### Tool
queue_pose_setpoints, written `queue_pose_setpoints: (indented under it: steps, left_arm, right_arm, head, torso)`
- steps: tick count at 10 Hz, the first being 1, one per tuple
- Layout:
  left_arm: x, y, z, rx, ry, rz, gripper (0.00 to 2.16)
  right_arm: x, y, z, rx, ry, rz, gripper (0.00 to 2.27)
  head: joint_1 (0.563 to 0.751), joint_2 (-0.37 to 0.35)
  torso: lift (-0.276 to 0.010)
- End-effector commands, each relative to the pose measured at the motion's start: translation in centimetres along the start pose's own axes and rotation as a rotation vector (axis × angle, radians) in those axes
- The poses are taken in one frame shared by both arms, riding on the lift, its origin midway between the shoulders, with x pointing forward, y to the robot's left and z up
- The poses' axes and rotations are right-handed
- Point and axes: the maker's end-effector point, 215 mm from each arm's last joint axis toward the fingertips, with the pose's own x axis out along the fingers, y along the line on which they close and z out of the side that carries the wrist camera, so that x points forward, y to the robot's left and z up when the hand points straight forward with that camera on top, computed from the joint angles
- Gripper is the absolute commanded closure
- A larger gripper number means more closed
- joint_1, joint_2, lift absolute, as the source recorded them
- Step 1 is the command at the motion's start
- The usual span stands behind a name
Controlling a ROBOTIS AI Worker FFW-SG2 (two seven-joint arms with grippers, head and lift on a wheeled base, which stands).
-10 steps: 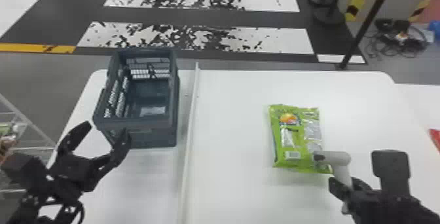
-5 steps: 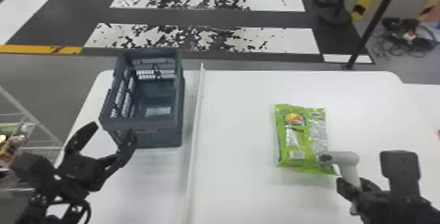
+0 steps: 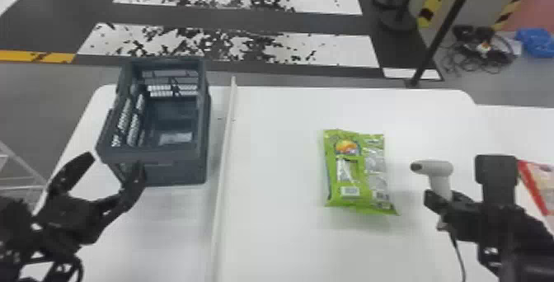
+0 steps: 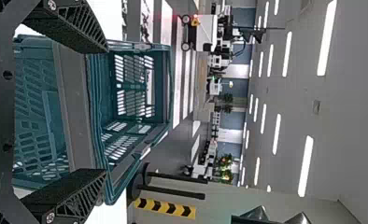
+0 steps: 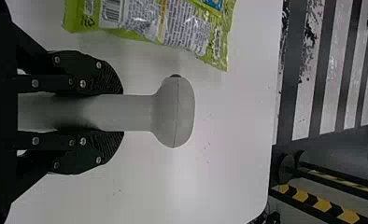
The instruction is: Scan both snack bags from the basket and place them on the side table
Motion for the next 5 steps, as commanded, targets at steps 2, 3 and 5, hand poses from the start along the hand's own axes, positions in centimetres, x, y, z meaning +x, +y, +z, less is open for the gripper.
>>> queue_pose_setpoints:
  steps: [2, 3, 5]
  left_arm:
    - [0.0, 0.1, 0.1, 0.006, 0.001, -0.003, 0.08]
    - [0.1, 0.2, 0.0, 0.002, 0.003, -0.002, 0.08]
    - [0.2, 0.1, -0.1, 0.001, 0.003, -0.003, 0.08]
  right_arm:
    - [3.6, -3.6, 1.0, -0.023, -0.031, -0.048, 2.26]
    - [4.6, -4.2, 1.1, -0.036, -0.039, -0.054, 2.26]
    - [6.2, -4.6, 1.0, -0.049, -0.036, -0.058, 2.26]
  head:
    - [0.695, -0.116]
    - [0.695, -0.128]
    - [0.695, -0.153]
  torso:
    - [-0.075]
    - [-0.075]
    - [-0.075]
